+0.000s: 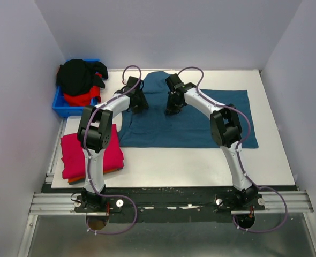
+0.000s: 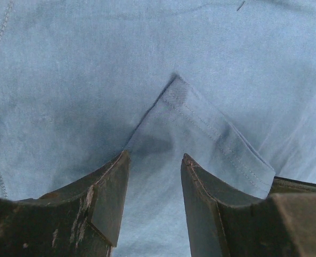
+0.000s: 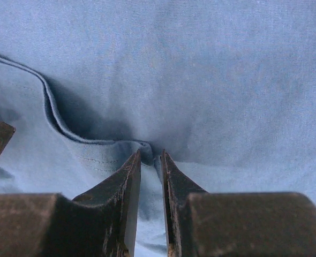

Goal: Fold and stack the t-shirts
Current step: Fold the flattened tshirt in 1/3 of the way

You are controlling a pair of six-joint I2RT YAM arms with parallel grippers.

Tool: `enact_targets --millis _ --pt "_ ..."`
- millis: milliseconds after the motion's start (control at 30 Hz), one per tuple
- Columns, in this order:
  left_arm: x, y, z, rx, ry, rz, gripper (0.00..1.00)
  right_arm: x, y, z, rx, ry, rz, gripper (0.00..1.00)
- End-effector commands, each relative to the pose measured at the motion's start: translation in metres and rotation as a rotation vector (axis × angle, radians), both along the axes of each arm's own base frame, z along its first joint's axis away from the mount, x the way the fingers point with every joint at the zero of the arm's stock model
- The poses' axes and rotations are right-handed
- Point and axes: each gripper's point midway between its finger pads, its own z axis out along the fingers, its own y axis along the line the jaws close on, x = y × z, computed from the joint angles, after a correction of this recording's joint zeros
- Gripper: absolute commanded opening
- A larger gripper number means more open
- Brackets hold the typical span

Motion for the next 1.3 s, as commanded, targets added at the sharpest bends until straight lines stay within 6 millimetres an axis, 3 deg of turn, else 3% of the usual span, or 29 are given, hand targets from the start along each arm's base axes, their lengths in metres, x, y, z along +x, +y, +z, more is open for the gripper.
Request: enact_targets --millis 0,267,433,667,1267 --pt "0.0 0.009 -0.009 0.04 0.035 -0.003 0.56 -0.006 -0.003 -0.009 -0.064 0.037 -0.019 0.3" --pt "0.0 0.015 -0.007 0.04 0.034 0.006 0.56 -0.008 0.003 -0.009 -0.058 0.051 -0.009 0.18" --pt "-0.001 0.015 -0.011 0.039 0.039 0.004 0.56 -0.009 -0.001 -0.009 -0.066 0.038 -0.022 0.01" --pt "0.0 0.016 -0.017 0.046 0.048 0.007 0.56 -0.003 -0.019 0.002 -0.117 -0.02 -0.063 0.01" --pt "0.001 0.023 -0.024 0.087 0.063 0.019 0.56 0.009 -0.042 0.025 -0.11 -0.095 -0.128 0.01"
